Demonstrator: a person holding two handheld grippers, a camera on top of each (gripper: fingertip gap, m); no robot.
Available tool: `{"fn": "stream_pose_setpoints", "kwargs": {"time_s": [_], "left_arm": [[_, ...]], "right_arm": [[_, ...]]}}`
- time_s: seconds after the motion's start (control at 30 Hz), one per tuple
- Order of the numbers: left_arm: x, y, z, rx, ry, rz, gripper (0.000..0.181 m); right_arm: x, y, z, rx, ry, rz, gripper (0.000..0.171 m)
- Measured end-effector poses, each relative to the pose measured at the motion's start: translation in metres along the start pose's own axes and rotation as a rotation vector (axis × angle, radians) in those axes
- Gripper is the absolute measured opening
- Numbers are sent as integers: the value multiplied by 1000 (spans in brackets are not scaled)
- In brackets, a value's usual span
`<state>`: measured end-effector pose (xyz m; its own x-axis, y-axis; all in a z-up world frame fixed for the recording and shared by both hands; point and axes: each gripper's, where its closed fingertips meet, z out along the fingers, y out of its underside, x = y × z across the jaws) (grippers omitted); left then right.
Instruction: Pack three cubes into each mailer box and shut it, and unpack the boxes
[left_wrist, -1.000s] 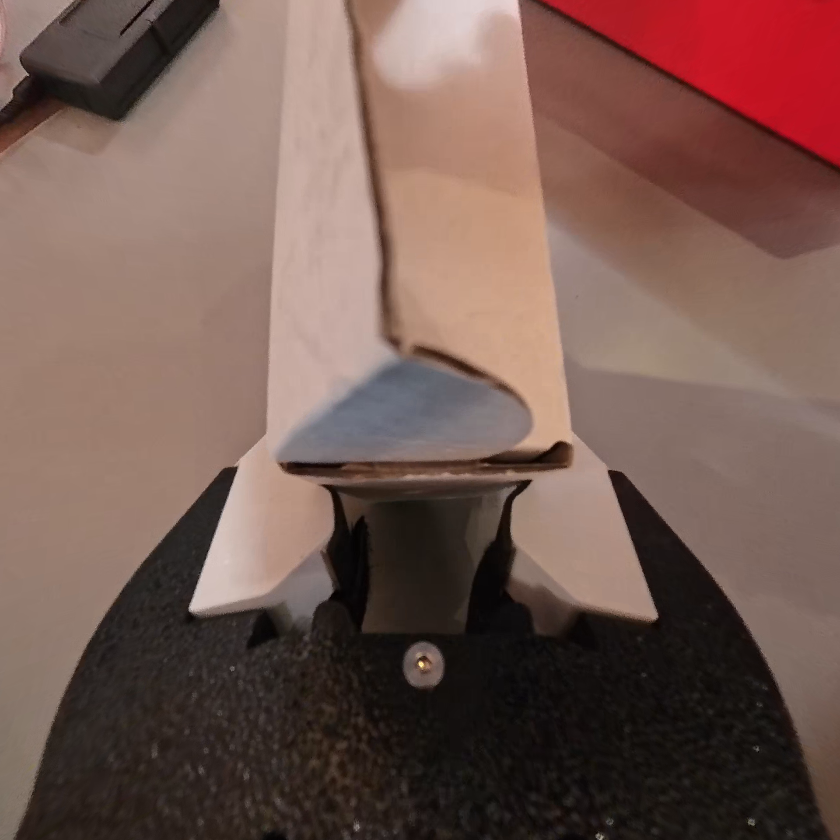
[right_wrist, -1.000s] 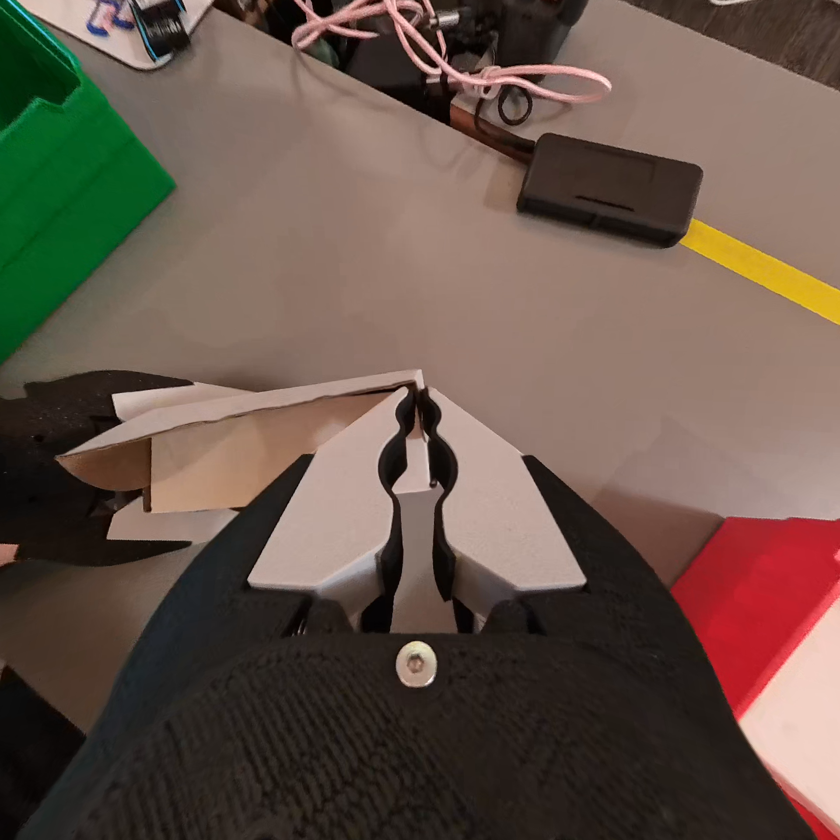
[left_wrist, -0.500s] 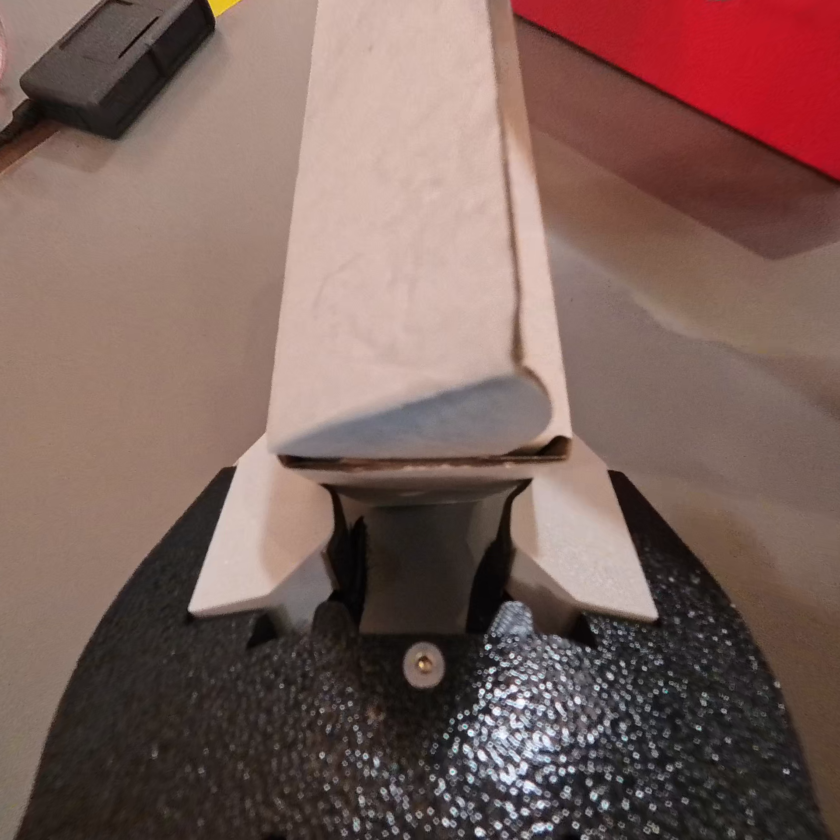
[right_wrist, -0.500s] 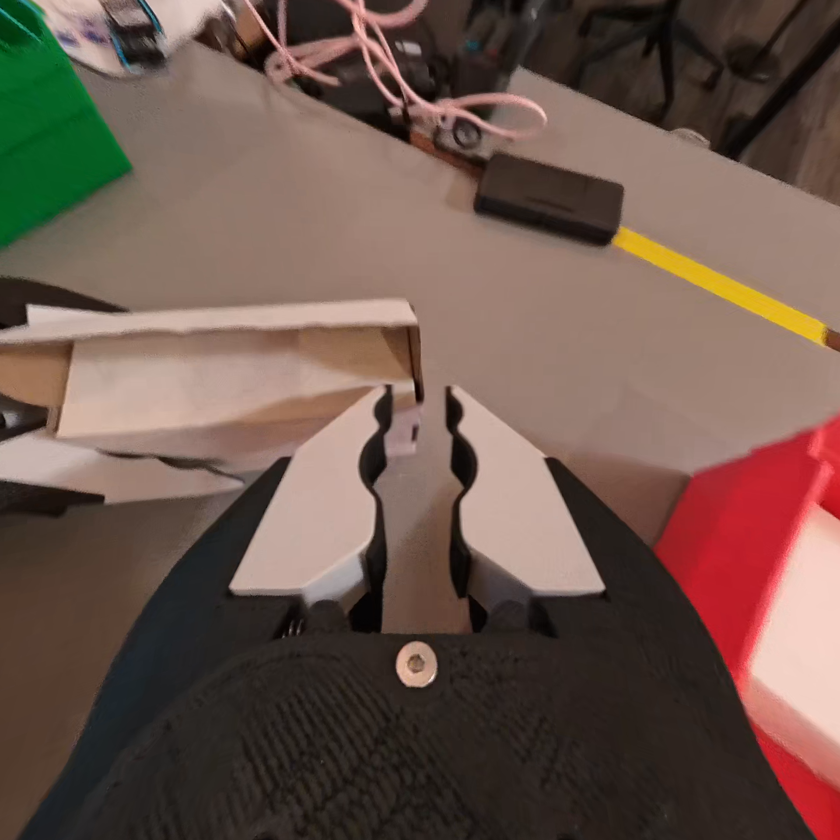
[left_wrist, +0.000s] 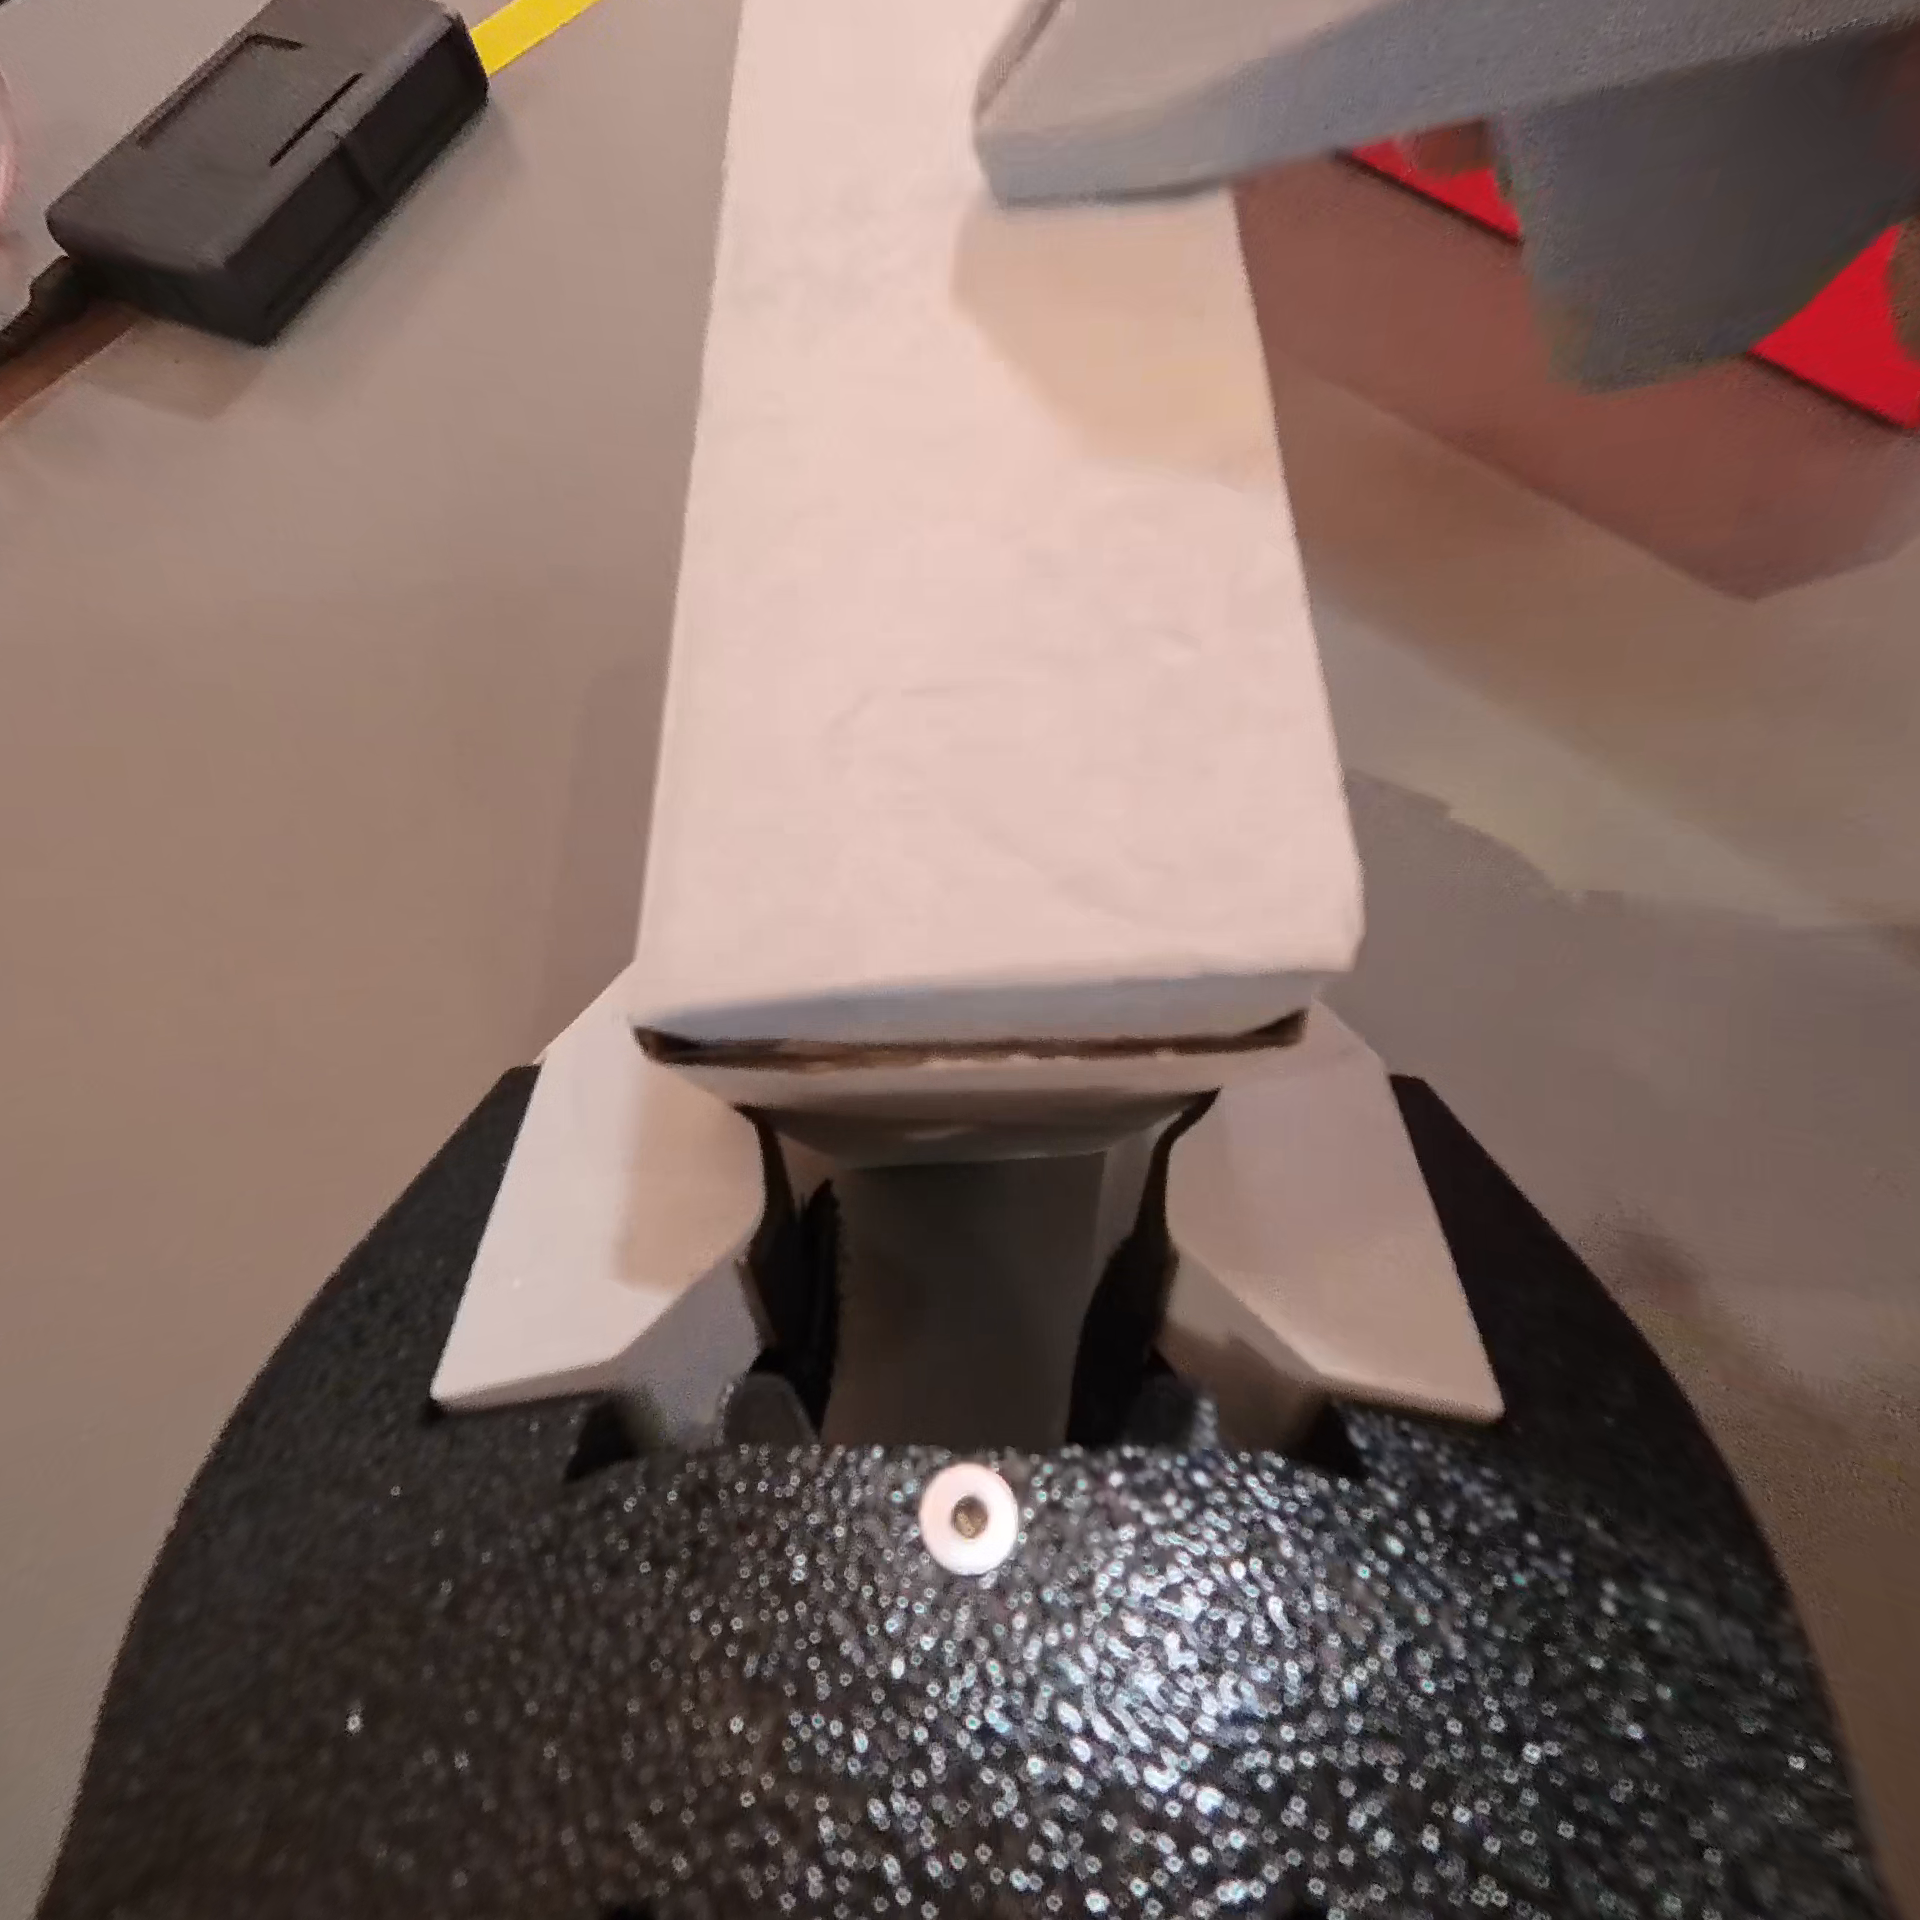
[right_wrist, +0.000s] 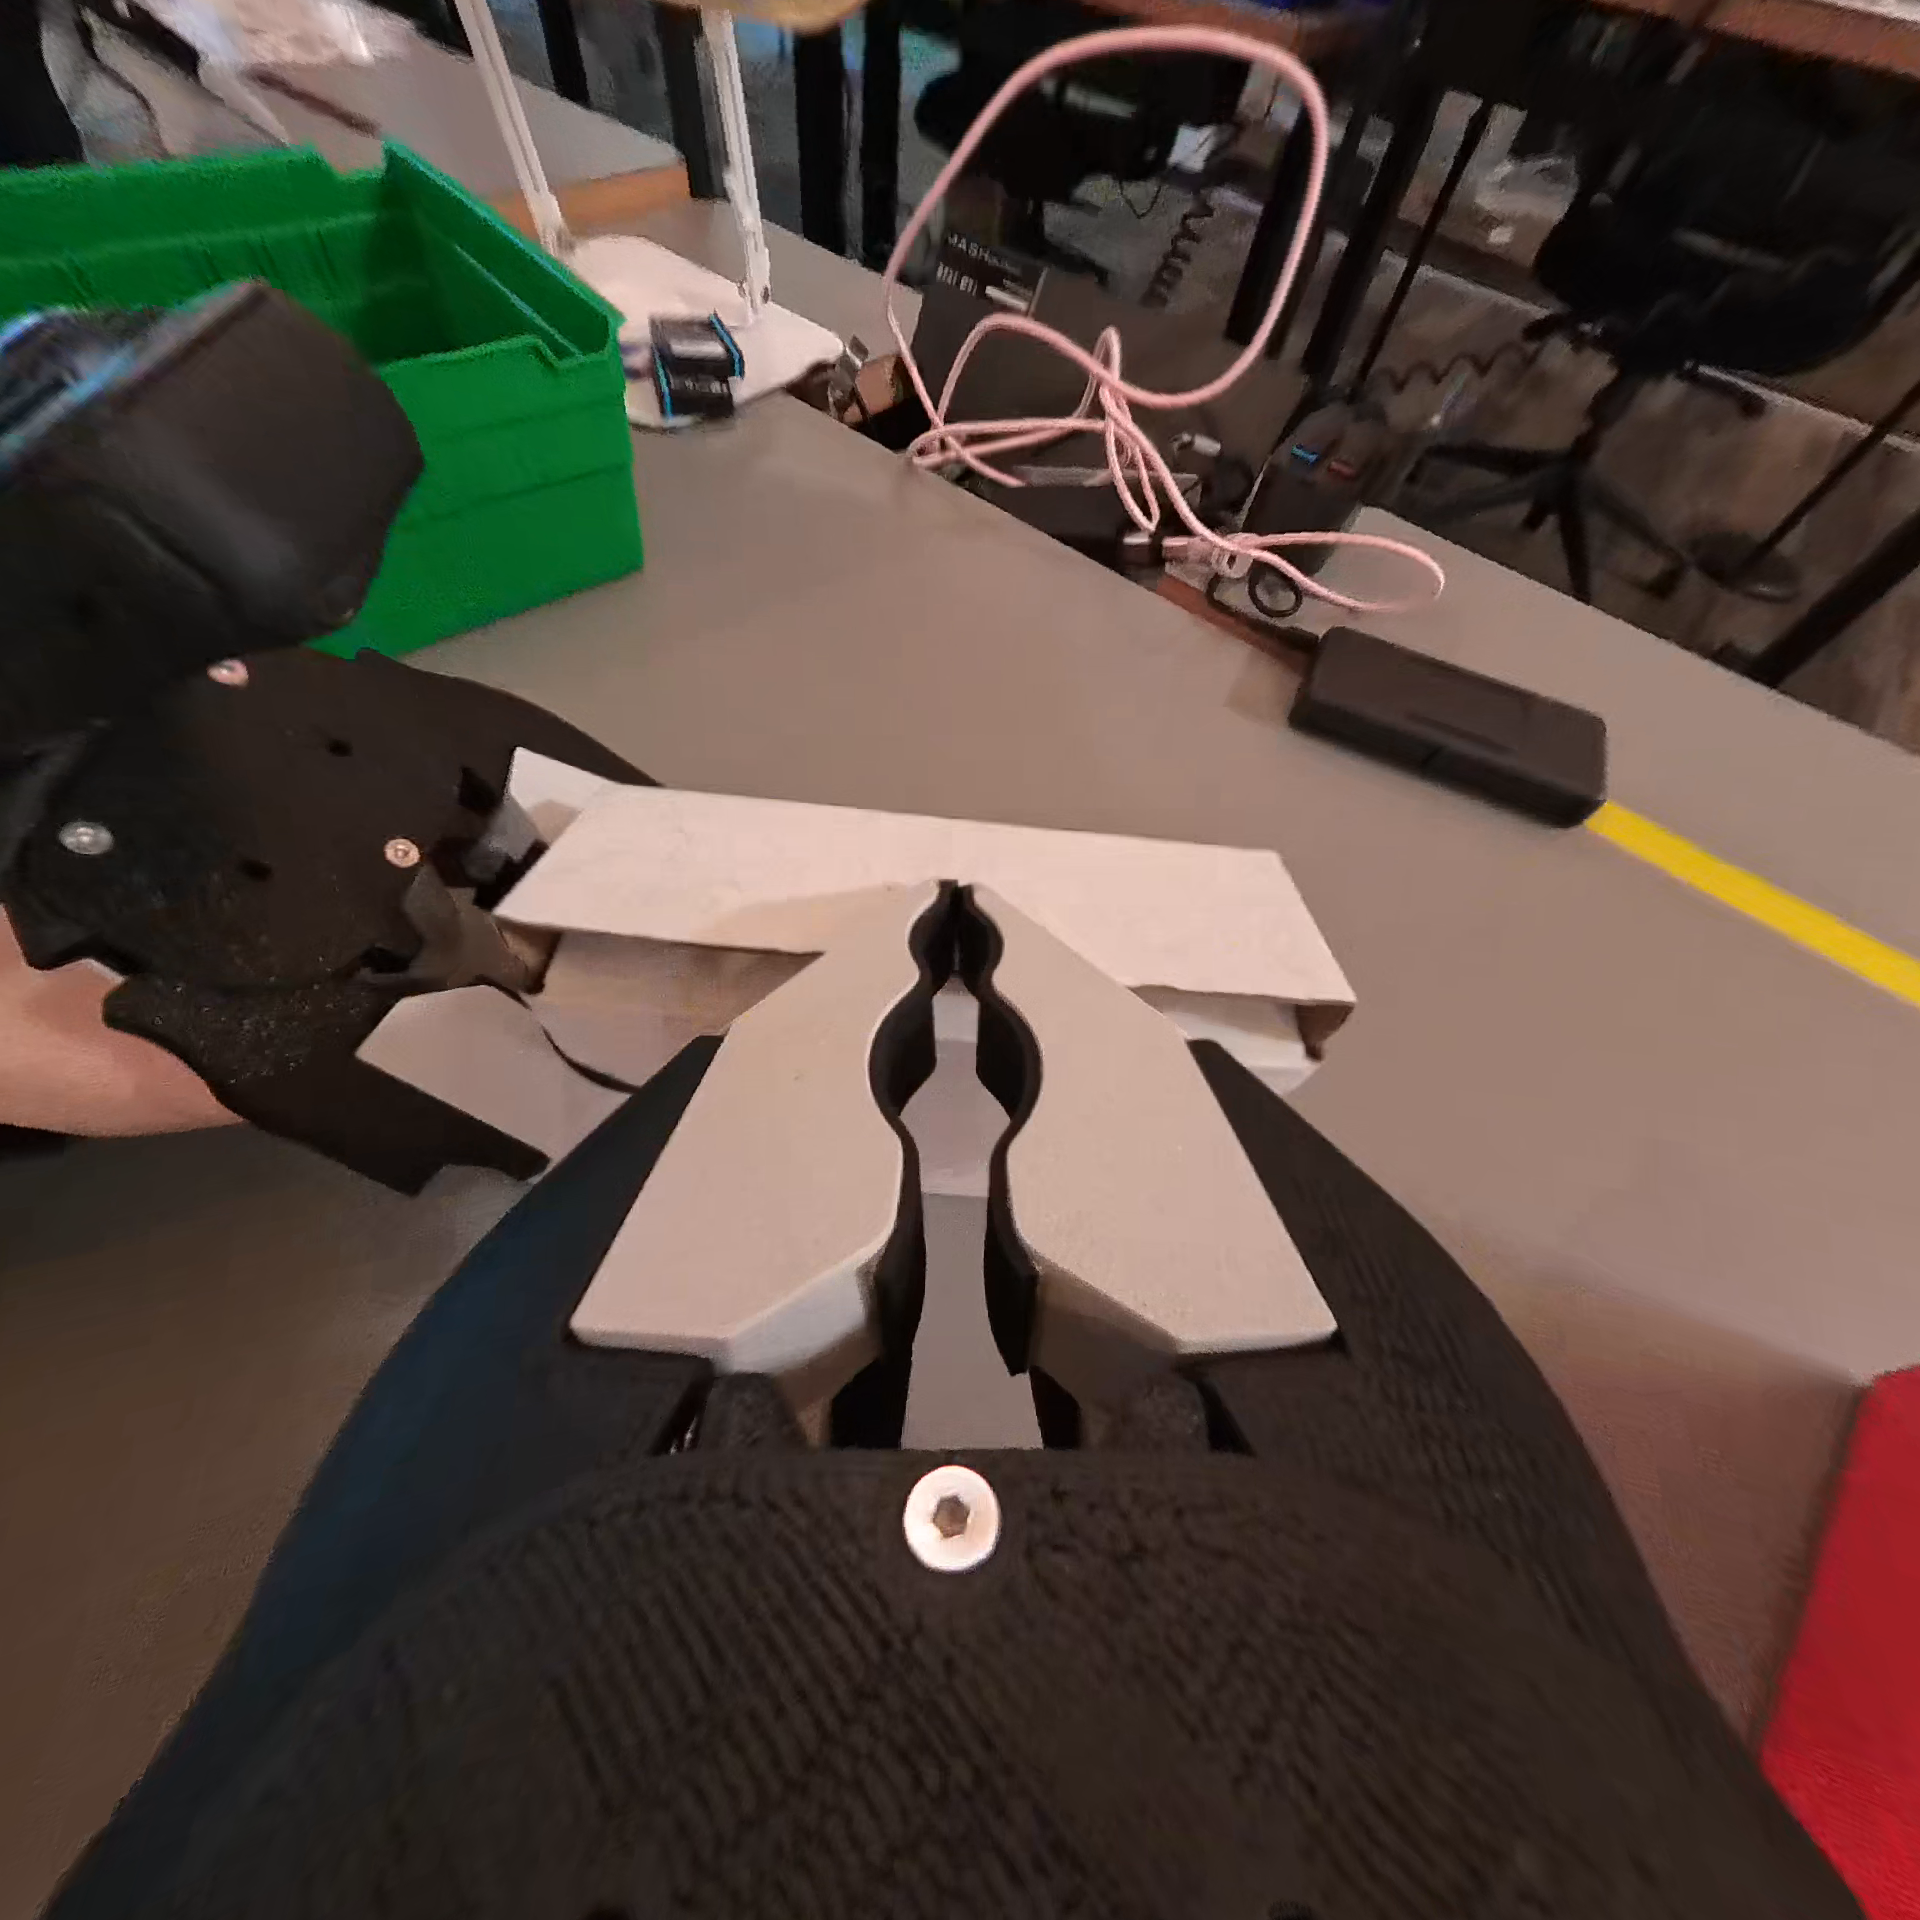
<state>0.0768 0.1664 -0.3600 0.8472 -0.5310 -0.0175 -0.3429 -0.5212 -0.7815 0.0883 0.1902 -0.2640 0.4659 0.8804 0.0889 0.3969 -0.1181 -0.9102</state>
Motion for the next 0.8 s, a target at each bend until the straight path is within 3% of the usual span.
{"fn": "stream_pose_setpoints", "kwargs": {"time_s": [0.03, 0.23, 0.47, 0.63, 0.67, 0.7, 0.73, 0.8], "left_arm": [[0, 0, 0, 0, 0, 2, 76], [0, 0, 0, 3, 4, -4, 76], [0, -1, 0, 13, 5, -2, 76], [7, -6, -2, 67, 14, 129, 76], [8, -7, -3, 77, 16, 160, 76], [10, -8, -3, 87, 15, 193, 76], [12, -8, -4, 95, 12, 225, 76], [17, -10, -5, 108, 9, 313, 76]], "right_arm": [[0, 5, 0, 17, 0, 23, 0], [-1, 10, 2, 69, 58, -30, 0], [-2, 8, 2, 169, 192, -240, 0], [-11, -10, -30, 238, 119, -274, 2], [-22, -13, -38, 253, 62, -341, 48], [-33, -11, -45, 238, 4, -420, 70], [-40, -6, -48, 206, -22, -508, 89], [-36, 13, -47, 55, 33, -760, 101]]}}
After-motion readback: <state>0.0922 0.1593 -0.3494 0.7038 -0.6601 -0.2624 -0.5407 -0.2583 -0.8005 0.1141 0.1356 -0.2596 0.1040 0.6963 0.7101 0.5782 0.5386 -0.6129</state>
